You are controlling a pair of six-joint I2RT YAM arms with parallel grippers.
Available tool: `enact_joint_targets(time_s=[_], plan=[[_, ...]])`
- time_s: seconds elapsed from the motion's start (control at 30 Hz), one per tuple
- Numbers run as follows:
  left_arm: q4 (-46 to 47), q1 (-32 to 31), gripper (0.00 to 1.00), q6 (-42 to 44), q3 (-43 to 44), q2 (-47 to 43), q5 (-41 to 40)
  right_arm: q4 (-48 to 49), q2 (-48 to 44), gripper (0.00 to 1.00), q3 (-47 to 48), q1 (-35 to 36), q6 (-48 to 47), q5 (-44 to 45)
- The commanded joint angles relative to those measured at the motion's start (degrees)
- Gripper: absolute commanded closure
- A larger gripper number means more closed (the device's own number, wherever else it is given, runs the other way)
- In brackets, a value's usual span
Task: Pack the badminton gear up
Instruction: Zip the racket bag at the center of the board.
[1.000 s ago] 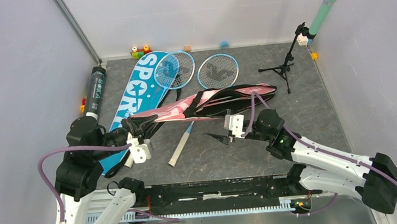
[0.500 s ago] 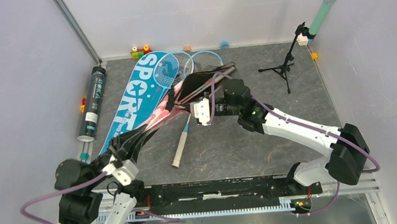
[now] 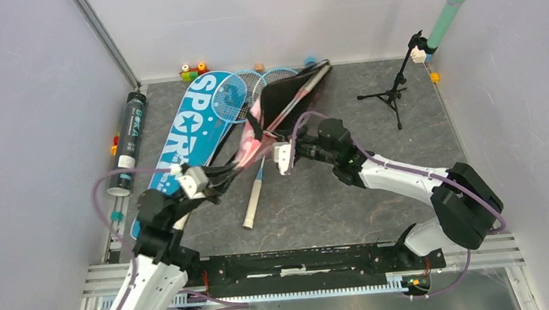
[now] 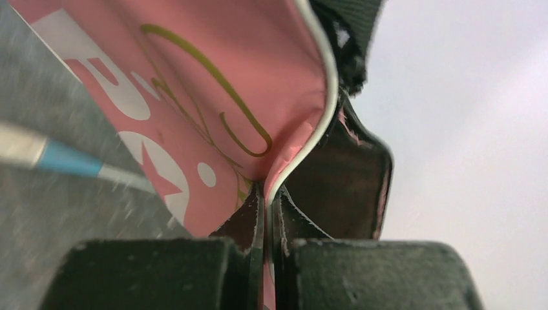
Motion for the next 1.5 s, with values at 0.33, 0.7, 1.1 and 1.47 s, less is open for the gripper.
enact_joint_targets(time_s=[0.33, 0.7, 1.1, 1.47], plan=[[-9.58, -27.45, 0.0, -20.31, -6.12, 16.04, -44.77, 29.24, -4.93, 1.0, -25.83, -3.2, 10.29, -1.59], [-14.66, -36.52, 0.15, -11.88, 1.78, 28.96, -56.59, 24.95, -10.1, 1.0, -26.92, -14.04, 20.56, -17.3], [-12.27, -38.09, 0.98, -6.1, 4.15, 36.63, -52.02, 5.46, -15.65, 0.44, -23.34, -17.53, 43.78, -8.7], [-10.89, -42.63, 0.98, -2.11, 3.25, 38.27, -52.33, -7.84, -24.21, 0.07, -20.67, -20.66, 61.32, -9.06]])
